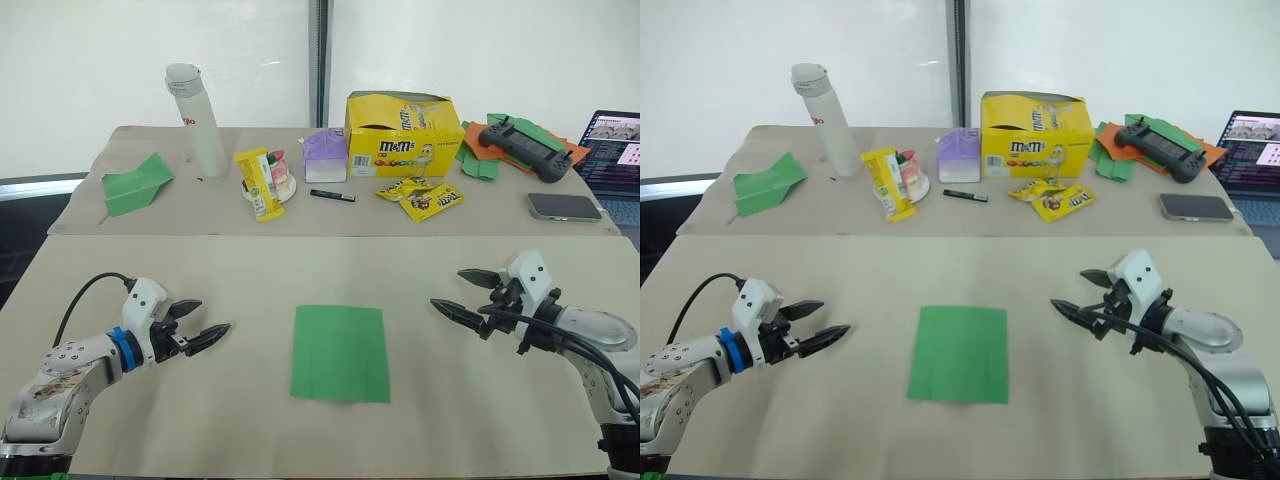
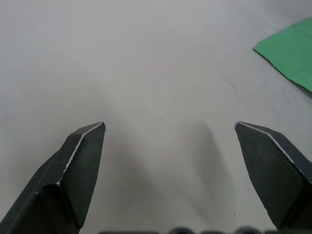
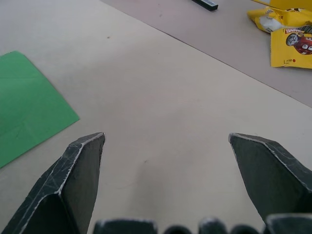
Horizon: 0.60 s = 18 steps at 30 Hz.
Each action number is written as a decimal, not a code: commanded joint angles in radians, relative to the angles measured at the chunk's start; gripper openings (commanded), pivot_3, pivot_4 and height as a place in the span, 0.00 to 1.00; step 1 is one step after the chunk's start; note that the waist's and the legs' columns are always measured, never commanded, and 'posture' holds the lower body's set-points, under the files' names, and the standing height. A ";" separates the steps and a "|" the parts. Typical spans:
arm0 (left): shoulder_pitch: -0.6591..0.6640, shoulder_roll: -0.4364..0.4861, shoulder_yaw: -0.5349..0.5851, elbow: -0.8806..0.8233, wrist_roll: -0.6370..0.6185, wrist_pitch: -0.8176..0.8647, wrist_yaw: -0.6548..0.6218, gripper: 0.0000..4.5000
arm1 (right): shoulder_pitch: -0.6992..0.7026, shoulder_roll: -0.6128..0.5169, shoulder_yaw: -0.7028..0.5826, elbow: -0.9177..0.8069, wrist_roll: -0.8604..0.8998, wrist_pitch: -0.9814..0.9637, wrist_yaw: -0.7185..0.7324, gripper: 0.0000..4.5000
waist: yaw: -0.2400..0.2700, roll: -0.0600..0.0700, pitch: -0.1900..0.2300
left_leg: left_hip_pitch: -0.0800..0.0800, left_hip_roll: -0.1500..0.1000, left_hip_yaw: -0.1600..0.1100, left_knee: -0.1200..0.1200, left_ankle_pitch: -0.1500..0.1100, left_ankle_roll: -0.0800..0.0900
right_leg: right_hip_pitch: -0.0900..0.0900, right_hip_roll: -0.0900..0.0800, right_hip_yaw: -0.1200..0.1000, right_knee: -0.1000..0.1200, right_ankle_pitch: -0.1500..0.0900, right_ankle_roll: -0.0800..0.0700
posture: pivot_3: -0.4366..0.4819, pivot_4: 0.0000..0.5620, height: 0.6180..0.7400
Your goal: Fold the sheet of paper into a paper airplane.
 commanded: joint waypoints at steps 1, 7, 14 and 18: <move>-0.060 0.028 -0.001 -0.055 -0.064 0.023 -0.064 1.00 | 0.014 -0.034 -0.026 -0.032 0.006 -0.021 0.030 0.99 | 0.000 0.000 0.000 | 0.000 0.000 0.000 0.000 0.000 0.000 | 0.000 0.000 0.000 0.000 0.000 0.000 | 0.48 0.27 1.00; -0.301 0.087 -0.110 -0.121 -0.201 0.154 -0.215 1.00 | 0.135 -0.113 -0.034 -0.183 0.020 0.022 0.075 0.99 | 0.011 0.001 0.000 | -0.001 -0.001 -0.002 0.003 0.000 -0.001 | 0.002 0.000 -0.003 0.000 0.000 0.000 | 0.48 0.27 1.00; -0.442 0.100 -0.302 -0.127 -0.139 0.134 -0.324 0.66 | 0.239 -0.139 -0.018 -0.370 0.042 0.113 0.055 0.81 | -0.016 0.001 -0.001 | -0.001 0.000 -0.001 0.001 0.000 0.001 | 0.000 0.001 -0.001 0.000 0.000 0.001 | 0.48 0.27 1.00; -0.494 0.069 -0.418 -0.102 -0.053 0.067 -0.369 0.36 | 0.278 -0.126 0.000 -0.463 0.055 0.177 0.019 0.51 | -0.012 0.001 -0.001 | -0.001 0.000 -0.001 0.001 0.000 0.001 | 0.001 0.001 -0.001 -0.001 0.000 0.001 | 0.48 0.27 1.00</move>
